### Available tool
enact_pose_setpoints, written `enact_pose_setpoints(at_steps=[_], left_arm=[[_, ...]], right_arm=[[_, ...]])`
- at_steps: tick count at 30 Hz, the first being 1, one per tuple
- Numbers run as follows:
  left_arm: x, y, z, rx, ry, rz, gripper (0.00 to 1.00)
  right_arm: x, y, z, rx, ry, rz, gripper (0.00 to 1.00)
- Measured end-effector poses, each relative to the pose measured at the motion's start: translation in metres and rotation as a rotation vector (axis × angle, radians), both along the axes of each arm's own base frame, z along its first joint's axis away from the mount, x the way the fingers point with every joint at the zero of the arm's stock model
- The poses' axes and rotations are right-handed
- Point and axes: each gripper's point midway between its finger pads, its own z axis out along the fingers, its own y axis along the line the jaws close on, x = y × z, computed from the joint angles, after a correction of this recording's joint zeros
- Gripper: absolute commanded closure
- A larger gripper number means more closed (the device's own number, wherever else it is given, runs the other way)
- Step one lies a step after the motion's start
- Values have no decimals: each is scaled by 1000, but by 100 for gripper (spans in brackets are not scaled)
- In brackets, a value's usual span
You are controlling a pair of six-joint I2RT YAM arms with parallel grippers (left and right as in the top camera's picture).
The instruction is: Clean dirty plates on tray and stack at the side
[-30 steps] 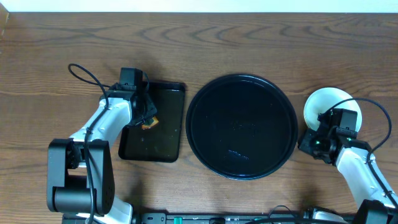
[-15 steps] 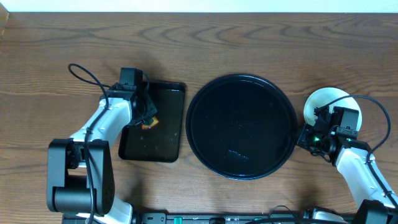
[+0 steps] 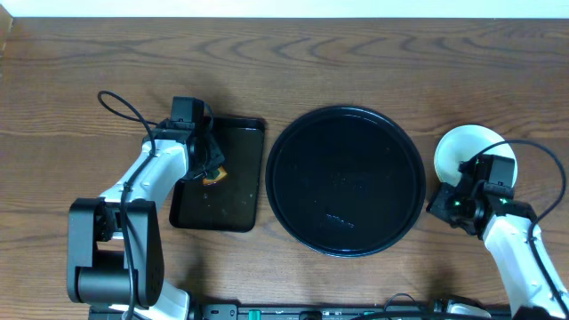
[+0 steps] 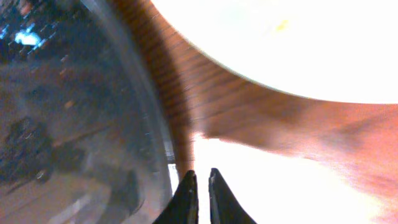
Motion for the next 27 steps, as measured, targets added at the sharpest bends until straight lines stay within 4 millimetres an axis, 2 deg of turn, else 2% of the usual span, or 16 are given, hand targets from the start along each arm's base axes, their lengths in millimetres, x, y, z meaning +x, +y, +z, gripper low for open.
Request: enact_pose_setpoints(at_steps=[4,7,12,20,27], left_arm=[[0,0,0,0,0,0,83],[-2,0,0,0,7,0,83],[-3,0,-1,1,11,0,83],[-4,0,-1,1,17,0,83],[-5,1,-1,2,21,0,83]], right_arm=[[-2,-14,5,-67,11,-66,99],[-3,-17,3,-80,19,-86,99],[-4,-16,-11,-83,49,-85,99],[28,11,-22,3,-38,16,98],[41,27,-23,48,-85,67,98]])
